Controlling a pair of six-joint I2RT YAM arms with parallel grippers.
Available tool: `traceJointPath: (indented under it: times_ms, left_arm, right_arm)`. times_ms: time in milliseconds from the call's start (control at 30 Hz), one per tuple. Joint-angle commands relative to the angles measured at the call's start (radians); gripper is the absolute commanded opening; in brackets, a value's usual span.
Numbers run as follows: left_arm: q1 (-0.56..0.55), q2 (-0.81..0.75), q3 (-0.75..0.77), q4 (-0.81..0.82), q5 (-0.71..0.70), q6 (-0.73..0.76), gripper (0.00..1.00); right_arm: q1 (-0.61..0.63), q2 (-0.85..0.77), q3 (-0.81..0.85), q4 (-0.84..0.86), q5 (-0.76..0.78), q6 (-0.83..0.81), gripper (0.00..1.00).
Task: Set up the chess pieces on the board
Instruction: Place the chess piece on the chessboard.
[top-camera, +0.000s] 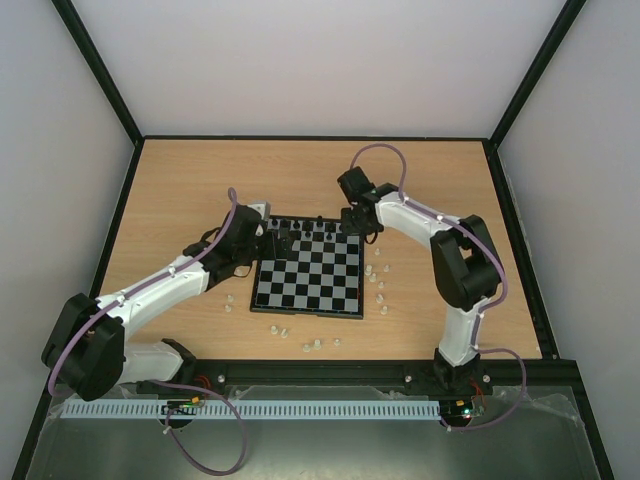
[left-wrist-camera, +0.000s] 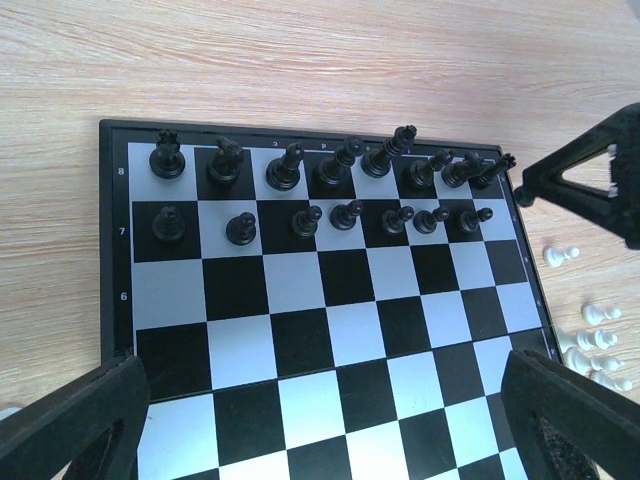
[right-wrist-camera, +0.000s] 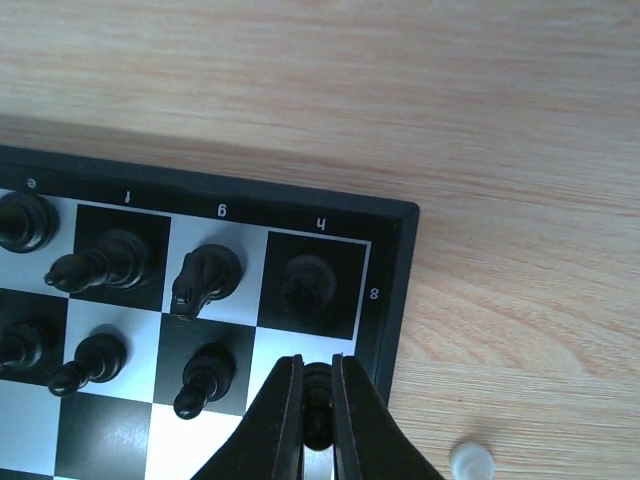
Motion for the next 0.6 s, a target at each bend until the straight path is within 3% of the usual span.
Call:
traceJointPath:
  times_ms: [0,567]
  left_arm:
    - [-0.005,-0.005,-0.011,-0.003,-0.014,0.014,0.99]
    - [-0.006,-0.005,-0.01,-0.005,-0.02,0.013,0.99]
  right_arm:
    - [0.011,0.037,0.039,-0.084,0.006,-0.007,0.02]
    - [0.017,0.095,0.048,-0.055,-0.038,-0.01,0.04]
